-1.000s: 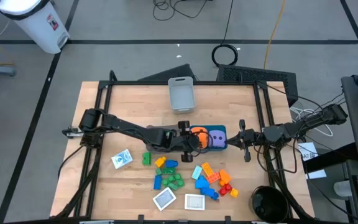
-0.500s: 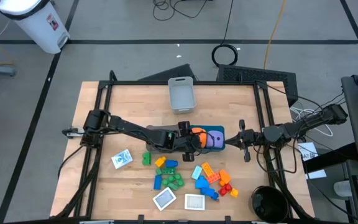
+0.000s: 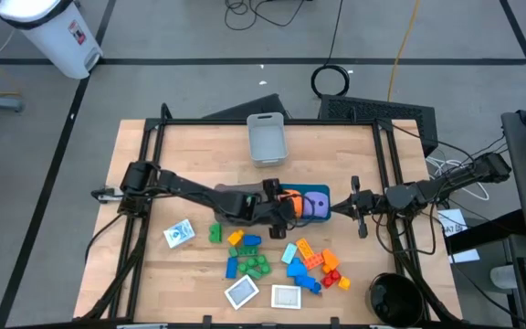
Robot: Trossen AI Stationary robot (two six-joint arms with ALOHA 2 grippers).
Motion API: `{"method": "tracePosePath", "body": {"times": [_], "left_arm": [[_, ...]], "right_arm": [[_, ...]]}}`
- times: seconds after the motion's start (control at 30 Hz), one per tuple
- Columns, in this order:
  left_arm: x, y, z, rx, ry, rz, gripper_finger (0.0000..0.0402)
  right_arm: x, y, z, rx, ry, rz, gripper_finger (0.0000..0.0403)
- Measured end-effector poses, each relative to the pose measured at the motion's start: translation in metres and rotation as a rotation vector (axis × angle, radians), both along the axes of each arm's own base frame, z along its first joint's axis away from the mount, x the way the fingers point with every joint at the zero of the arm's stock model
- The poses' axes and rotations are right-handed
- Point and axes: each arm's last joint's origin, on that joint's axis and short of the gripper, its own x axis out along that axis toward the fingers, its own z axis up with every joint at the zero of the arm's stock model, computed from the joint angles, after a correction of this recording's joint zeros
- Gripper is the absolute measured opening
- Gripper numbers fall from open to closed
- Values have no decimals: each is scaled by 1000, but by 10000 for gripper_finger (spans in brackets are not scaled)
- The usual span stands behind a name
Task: Pick & Place Toys
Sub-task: Put the blue deck of cards into the black bin
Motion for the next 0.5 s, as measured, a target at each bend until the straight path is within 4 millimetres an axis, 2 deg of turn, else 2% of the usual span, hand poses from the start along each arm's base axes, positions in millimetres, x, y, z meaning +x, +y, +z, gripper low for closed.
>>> {"method": "tracePosePath", "body": {"times": [0.2, 0.5], "left_arm": [[-7, -4, 23, -4, -47, -17, 345], [-32, -5, 78, -33, -158, -25, 346]], "right_arm": [[0, 0, 0, 0, -1, 0, 0], [0, 0, 0, 0, 0, 0, 0]]}}
